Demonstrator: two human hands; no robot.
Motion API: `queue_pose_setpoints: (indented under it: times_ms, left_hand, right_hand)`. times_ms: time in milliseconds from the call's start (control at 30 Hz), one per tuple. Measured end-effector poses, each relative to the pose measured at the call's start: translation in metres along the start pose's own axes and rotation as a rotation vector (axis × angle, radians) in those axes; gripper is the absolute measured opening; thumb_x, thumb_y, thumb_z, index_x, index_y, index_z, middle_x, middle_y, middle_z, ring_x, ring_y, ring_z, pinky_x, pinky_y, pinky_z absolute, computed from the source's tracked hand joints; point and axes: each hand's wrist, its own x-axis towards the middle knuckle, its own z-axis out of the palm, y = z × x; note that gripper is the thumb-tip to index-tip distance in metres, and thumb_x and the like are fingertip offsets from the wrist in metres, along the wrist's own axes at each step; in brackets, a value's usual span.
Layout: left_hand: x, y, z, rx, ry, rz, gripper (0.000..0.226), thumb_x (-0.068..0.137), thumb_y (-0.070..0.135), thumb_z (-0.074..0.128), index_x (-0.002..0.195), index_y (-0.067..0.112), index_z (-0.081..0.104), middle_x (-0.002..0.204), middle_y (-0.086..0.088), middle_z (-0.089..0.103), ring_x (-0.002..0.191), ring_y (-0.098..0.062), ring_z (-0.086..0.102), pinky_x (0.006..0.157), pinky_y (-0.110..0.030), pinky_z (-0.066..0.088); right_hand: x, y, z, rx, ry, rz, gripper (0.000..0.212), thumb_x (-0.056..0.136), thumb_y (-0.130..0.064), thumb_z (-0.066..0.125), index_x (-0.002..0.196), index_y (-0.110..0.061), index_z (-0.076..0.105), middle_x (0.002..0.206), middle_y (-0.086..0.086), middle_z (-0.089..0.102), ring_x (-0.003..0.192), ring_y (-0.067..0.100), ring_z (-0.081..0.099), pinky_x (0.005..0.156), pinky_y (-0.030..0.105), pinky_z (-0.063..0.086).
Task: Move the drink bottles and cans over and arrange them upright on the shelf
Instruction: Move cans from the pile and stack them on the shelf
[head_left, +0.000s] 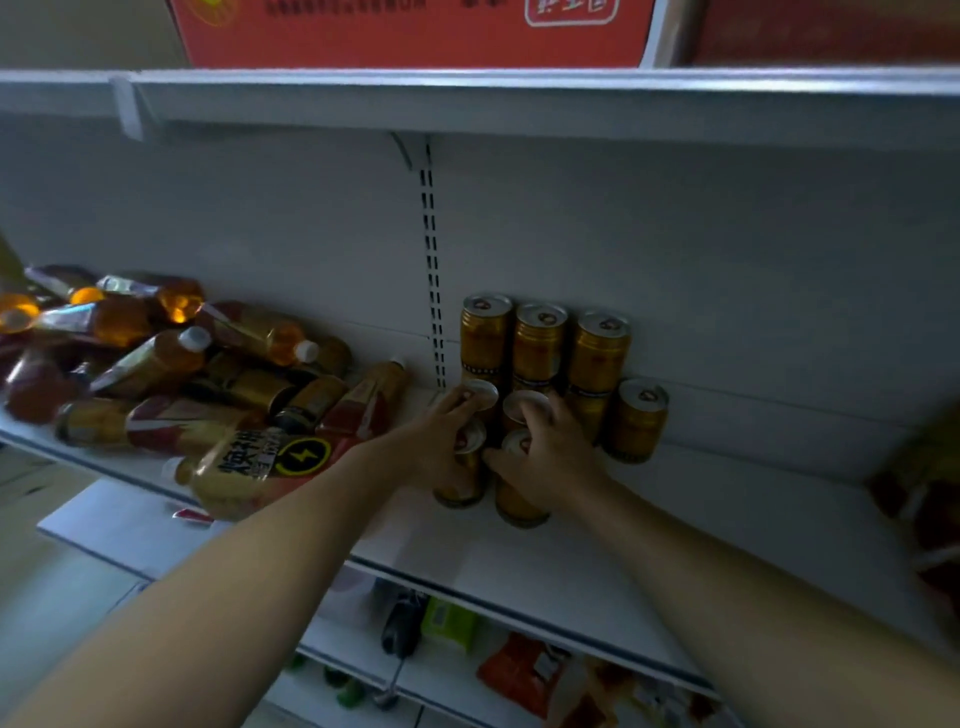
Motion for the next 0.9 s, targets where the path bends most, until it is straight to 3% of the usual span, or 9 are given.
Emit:
queue_pose_setpoints:
  times_ms: [167, 267, 333, 433, 500, 667, 767, 833, 900]
  left_hand:
    - [0.007, -0.01, 0.001, 0.076, -0.026, 0.037, 0.119, 0.056, 0.056, 0.066, 0.148, 0.033, -0.007, 0.156, 0.003, -0.016, 0.144, -0.028, 0.001, 0.112, -0.046, 0.024]
    - [0.0, -0.005, 0.004, 0.179, 0.039, 0.061, 0.123, 0.046, 0.087, 0.045, 0.145, 0.04, -0.011, 0.156, 0.008, -0.015, 0.143, -0.027, -0.013, 0.115, -0.052, 0.008]
    - [-0.004, 0.006, 0.01, 0.203, 0.127, 0.087, 0.123, 0.045, 0.098, 0.033, 0.145, 0.038, -0.008, 0.157, 0.009, -0.01, 0.143, -0.024, -0.013, 0.113, -0.053, 0.003]
    - [-0.003, 0.022, 0.019, 0.258, 0.165, 0.06, 0.114, 0.055, 0.096, 0.029, 0.146, 0.037, -0.008, 0.158, 0.005, -0.007, 0.143, -0.028, -0.013, 0.113, -0.057, 0.003]
    - [-0.001, 0.024, 0.025, 0.299, 0.18, 0.041, 0.109, 0.061, 0.092, 0.031, 0.146, 0.037, -0.009, 0.158, 0.002, -0.009, 0.143, -0.03, -0.014, 0.114, -0.057, 0.003]
    - [0.0, 0.013, 0.024, 0.312, 0.195, 0.125, 0.104, 0.067, 0.087, 0.032, 0.148, 0.033, -0.006, 0.159, -0.001, -0.006, 0.143, -0.03, -0.011, 0.115, -0.054, 0.008]
    - [0.003, 0.009, 0.021, 0.363, 0.183, 0.222, 0.099, 0.078, 0.076, 0.036, 0.149, 0.023, -0.007, 0.158, -0.01, -0.006, 0.143, -0.03, -0.014, 0.116, -0.046, -0.009]
    - [0.004, 0.007, 0.02, 0.364, 0.207, 0.285, 0.095, 0.084, 0.068, 0.041, 0.149, 0.018, -0.007, 0.158, -0.013, -0.004, 0.142, -0.025, -0.017, 0.108, -0.035, -0.025]
    - [0.004, 0.005, 0.018, 0.348, 0.197, 0.294, 0.095, 0.083, 0.067, 0.04, 0.149, 0.018, -0.006, 0.157, -0.013, -0.004, 0.142, -0.024, -0.017, 0.105, -0.033, -0.028]
  right_hand:
    - [-0.011, -0.001, -0.008, 0.206, 0.068, -0.016, 0.082, 0.071, -0.077, 0.044, 0.136, -0.026, 0.046, 0.143, -0.005, 0.032, 0.131, 0.013, 0.031, 0.104, 0.037, 0.035]
    - [-0.013, 0.019, -0.024, 0.234, 0.423, 0.023, 0.052, 0.082, -0.053, 0.056, 0.115, -0.012, 0.061, 0.117, 0.005, 0.055, 0.11, 0.019, 0.049, 0.089, 0.034, 0.042]
    - [-0.007, 0.043, -0.038, 0.169, 0.593, 0.183, 0.042, 0.086, -0.032, 0.062, 0.118, -0.004, 0.058, 0.119, 0.017, 0.054, 0.114, 0.032, 0.049, 0.091, 0.039, 0.044]
    - [0.002, 0.07, -0.052, 0.072, 0.356, 0.423, 0.073, 0.088, -0.034, 0.063, 0.149, -0.014, 0.028, 0.156, 0.018, 0.016, 0.14, 0.037, 0.02, 0.108, 0.047, 0.03]
    - [0.006, 0.08, -0.055, 0.001, 0.165, 0.436, 0.084, 0.084, -0.043, 0.068, 0.151, -0.02, 0.023, 0.159, 0.016, 0.0, 0.144, 0.036, 0.012, 0.113, 0.045, 0.025]
    - [-0.004, 0.075, -0.056, 0.055, 0.219, 0.375, 0.057, 0.08, -0.043, 0.072, 0.124, -0.014, 0.048, 0.122, 0.015, 0.046, 0.102, 0.033, 0.054, 0.077, 0.034, 0.043]
    - [-0.027, 0.064, -0.043, 0.067, 0.256, 0.234, 0.045, 0.078, -0.035, 0.071, 0.117, -0.018, 0.055, 0.113, 0.01, 0.049, 0.099, 0.028, 0.056, 0.079, 0.034, 0.047]
    - [-0.036, 0.051, -0.031, 0.121, 0.229, 0.094, 0.041, 0.081, -0.026, 0.068, 0.12, -0.017, 0.057, 0.12, 0.009, 0.047, 0.106, 0.026, 0.053, 0.083, 0.026, 0.04]
    - [-0.035, 0.04, -0.023, 0.156, 0.222, 0.02, 0.039, 0.088, -0.02, 0.063, 0.126, -0.014, 0.057, 0.132, 0.011, 0.041, 0.115, 0.026, 0.049, 0.086, 0.02, 0.032]
